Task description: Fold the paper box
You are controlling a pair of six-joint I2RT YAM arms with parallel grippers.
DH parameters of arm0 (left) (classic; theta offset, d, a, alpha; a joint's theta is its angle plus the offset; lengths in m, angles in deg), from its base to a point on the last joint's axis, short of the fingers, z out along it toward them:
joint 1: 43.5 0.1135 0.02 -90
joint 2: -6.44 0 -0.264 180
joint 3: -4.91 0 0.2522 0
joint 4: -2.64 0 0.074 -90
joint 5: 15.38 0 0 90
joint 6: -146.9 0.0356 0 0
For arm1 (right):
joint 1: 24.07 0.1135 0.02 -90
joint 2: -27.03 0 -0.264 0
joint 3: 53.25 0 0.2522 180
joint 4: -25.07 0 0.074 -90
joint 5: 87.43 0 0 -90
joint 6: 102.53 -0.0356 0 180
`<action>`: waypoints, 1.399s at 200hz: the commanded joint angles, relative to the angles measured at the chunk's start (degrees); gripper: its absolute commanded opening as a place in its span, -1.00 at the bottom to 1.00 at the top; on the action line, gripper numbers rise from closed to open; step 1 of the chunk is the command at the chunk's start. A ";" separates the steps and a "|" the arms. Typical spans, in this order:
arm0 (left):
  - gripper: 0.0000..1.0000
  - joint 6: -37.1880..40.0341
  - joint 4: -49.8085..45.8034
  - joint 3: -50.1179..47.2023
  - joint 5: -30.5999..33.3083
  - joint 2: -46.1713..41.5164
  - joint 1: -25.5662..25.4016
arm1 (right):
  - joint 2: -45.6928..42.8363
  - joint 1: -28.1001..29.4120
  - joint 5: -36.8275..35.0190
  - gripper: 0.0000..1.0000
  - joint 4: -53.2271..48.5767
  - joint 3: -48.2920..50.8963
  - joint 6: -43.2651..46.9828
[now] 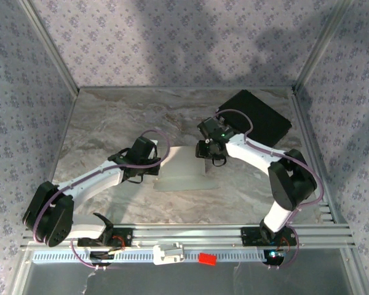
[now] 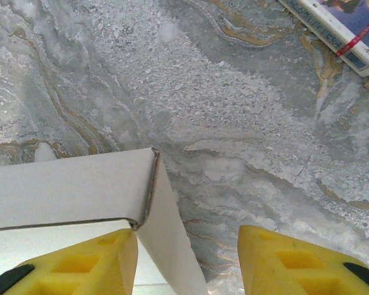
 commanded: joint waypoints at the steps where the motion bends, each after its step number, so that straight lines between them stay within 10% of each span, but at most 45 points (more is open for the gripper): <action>1: -1.00 0.60 0.31 1.93 -0.05 -0.46 -0.27 | -1.15 -0.61 1.38 -0.04 0.55 1.63 0.51; 175: -1.00 1.04 0.14 2.94 -0.27 0.69 -0.29 | 5.25 1.35 0.97 -0.80 1.66 2.69 2.85; 280: -1.00 0.43 -0.17 3.61 0.52 1.59 -0.37 | 19.65 15.28 -36.77 -1.00 -38.01 -21.42 -11.66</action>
